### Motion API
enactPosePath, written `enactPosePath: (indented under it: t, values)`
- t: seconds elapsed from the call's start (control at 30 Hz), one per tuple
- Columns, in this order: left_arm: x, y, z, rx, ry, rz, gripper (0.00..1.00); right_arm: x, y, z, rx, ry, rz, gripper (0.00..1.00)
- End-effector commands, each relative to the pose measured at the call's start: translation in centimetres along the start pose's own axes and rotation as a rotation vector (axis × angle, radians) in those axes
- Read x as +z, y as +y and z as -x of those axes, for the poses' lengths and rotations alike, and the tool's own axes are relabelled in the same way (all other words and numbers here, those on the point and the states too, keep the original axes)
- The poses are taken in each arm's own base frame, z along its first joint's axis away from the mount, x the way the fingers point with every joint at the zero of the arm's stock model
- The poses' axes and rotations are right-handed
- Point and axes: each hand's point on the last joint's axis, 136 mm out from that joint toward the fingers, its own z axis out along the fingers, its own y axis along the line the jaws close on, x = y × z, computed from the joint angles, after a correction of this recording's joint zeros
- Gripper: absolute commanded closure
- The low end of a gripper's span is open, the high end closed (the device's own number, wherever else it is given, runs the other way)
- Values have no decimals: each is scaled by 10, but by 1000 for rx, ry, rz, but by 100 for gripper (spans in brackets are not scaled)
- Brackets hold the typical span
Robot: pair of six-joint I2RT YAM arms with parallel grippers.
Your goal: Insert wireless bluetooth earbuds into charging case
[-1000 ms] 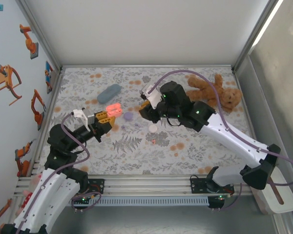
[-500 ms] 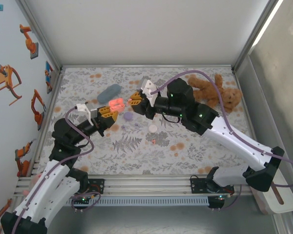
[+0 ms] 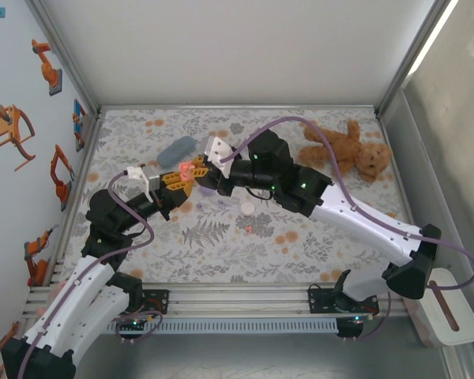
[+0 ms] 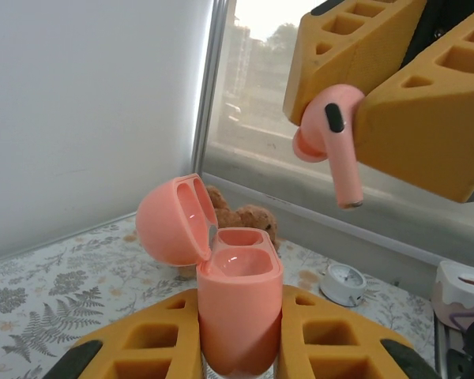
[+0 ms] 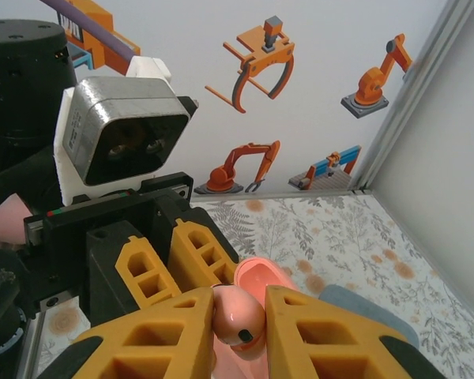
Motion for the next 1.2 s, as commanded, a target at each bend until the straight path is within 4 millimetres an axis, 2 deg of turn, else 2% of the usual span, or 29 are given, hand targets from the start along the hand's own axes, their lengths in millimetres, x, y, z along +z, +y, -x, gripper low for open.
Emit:
enactPosePath:
  t: [0.0, 0.5, 0.9, 1.17]
  values:
    - [-1, -14, 23, 66, -52, -53, 100, 0, -7, 14, -56, -13, -46, 77]
    - [-3, -18, 24, 71, -50, -58, 100, 12, -6, -6, -67, 62, -70, 77]
    - [-4, -19, 25, 73, -51, -59, 100, 15, 7, -9, -56, 69, -32, 77]
    - [-4, -19, 23, 72, -50, -58, 100, 12, 12, -4, -25, 61, -1, 68]
